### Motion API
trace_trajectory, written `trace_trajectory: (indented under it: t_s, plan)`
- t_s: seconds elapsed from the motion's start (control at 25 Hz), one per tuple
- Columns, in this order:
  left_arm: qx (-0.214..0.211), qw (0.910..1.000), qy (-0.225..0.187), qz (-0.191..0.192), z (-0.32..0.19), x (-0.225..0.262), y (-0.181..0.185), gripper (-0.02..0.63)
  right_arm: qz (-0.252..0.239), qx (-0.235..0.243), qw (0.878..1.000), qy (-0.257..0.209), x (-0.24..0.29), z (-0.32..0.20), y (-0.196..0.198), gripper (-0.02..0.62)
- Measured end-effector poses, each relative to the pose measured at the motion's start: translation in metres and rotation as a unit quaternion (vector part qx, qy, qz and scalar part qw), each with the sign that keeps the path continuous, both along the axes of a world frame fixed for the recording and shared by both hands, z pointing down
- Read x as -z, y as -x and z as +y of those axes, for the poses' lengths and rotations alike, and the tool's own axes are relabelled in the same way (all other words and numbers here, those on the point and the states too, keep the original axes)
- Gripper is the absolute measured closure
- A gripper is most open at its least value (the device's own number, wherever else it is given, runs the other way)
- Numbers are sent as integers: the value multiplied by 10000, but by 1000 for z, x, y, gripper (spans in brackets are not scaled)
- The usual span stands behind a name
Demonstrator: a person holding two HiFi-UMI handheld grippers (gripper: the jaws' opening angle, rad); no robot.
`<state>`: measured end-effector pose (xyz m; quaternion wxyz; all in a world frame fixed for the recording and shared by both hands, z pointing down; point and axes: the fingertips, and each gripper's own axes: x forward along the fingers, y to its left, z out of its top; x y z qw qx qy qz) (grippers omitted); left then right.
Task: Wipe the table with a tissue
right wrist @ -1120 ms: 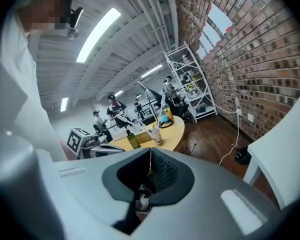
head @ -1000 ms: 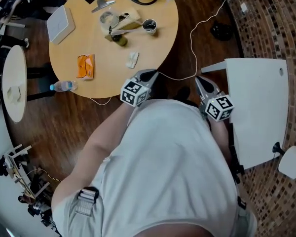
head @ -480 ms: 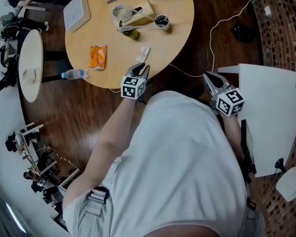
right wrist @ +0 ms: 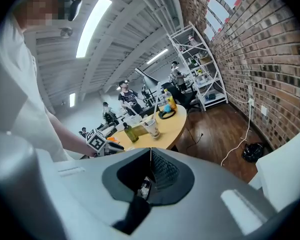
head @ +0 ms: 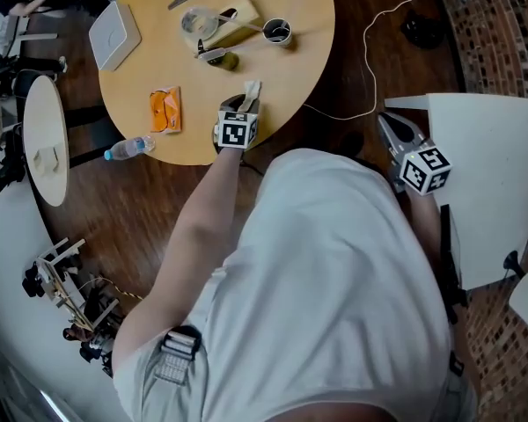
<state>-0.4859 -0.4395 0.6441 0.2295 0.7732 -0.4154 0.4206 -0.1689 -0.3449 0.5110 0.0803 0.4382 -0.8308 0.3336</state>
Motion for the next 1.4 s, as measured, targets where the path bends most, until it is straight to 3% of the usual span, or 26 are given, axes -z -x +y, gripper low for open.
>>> trace_trajectory:
  t_s: [0.28, 0.44, 0.68, 0.88, 1.16, 1.4]
  plan:
    - [-51, 9993, 353, -58, -6, -27, 13, 466, 108, -373, 9991, 146, 4, -12, 4, 586]
    - [-375, 9984, 393, -166, -6, -37, 12, 498, 201, -455, 9986, 196, 6, -21, 8, 586]
    - [-613, 9972, 433, 26, -2, -38, 7, 543, 238, -552, 9981, 166, 7, -32, 19, 586]
    - [-1001, 9935, 271, 469, -3, -18, -19, 546, 275, -713, 9970, 146, 9, -36, 20, 586]
    - [-1940, 9710, 145, 1392, 3, 26, -99, 546, 373, -1136, 9927, 134, 10, -30, 12, 586]
    - [-2767, 9366, 58, 2147, 22, 63, -171, 546, 313, -1694, 9850, 1, 20, -2, -7, 586]
